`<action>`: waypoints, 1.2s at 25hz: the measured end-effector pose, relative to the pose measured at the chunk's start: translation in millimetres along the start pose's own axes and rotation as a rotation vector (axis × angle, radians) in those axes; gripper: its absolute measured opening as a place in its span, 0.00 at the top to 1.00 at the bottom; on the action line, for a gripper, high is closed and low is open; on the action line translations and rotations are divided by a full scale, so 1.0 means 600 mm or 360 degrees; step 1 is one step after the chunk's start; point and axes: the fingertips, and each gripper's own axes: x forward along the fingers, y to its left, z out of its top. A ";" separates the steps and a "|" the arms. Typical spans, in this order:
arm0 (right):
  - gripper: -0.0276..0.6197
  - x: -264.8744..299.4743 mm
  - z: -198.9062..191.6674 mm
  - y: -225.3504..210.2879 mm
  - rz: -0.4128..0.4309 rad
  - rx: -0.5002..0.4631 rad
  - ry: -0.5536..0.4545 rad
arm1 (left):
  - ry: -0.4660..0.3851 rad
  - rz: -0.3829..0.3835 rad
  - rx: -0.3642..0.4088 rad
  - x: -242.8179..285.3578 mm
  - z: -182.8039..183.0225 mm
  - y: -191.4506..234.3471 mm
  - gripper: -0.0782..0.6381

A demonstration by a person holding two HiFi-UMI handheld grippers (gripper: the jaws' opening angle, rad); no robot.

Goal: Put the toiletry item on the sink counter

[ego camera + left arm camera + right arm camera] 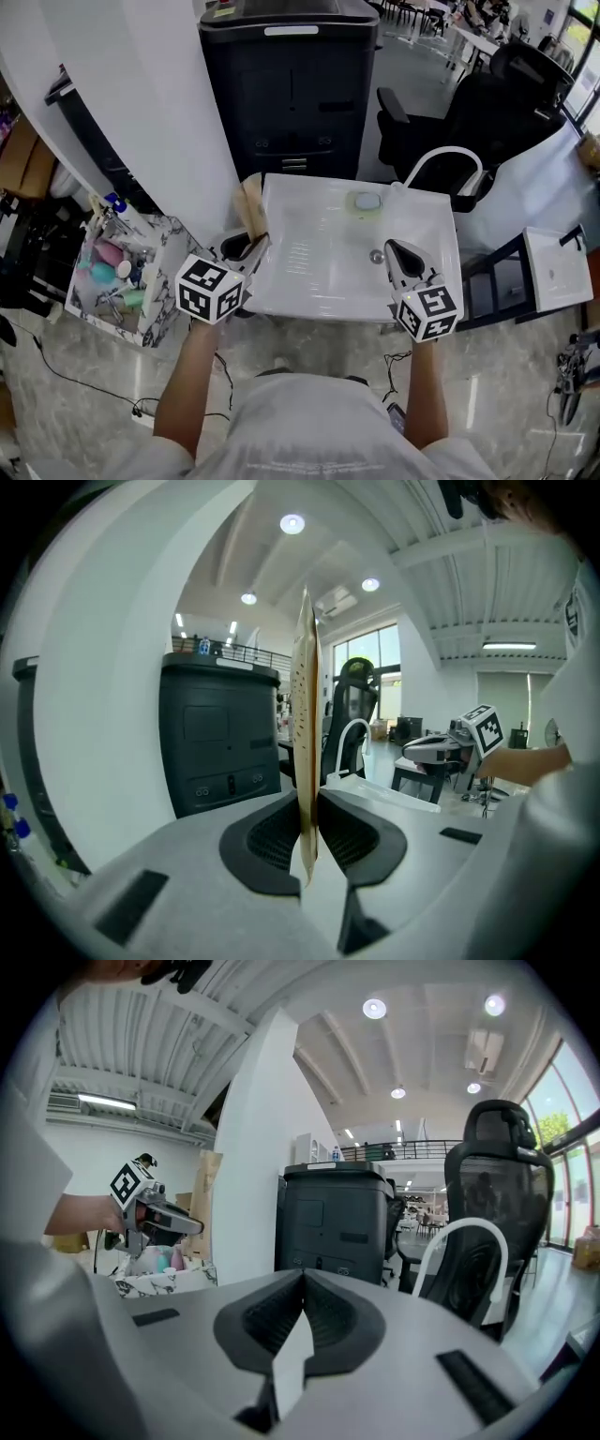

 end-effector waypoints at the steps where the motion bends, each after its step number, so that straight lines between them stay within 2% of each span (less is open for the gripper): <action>1: 0.96 0.002 0.000 0.006 -0.0020 0.0000 0.0005 | -0.0001 -0.0030 0.0003 0.004 0.000 0.005 0.82; 6: 0.96 0.001 -0.002 0.033 -0.0106 -0.0029 0.0037 | -0.0004 -0.0165 -0.0013 0.019 -0.012 0.025 0.82; 10: 0.96 0.009 -0.008 0.036 -0.0158 -0.0019 0.0070 | -0.0015 -0.0213 -0.0060 0.042 -0.014 0.042 0.82; 17: 0.96 0.060 -0.047 0.004 -0.0122 0.0032 0.0137 | 0.0095 -0.0243 -0.0162 0.117 -0.052 0.054 0.82; 25: 0.96 0.144 -0.099 -0.077 -0.0046 0.0117 0.0217 | 0.0330 -0.0193 -0.0277 0.221 -0.127 0.074 0.82; 30: 0.96 0.177 -0.167 -0.098 0.0008 0.0222 0.0334 | 0.0579 -0.0362 -0.0338 0.278 -0.211 0.030 0.82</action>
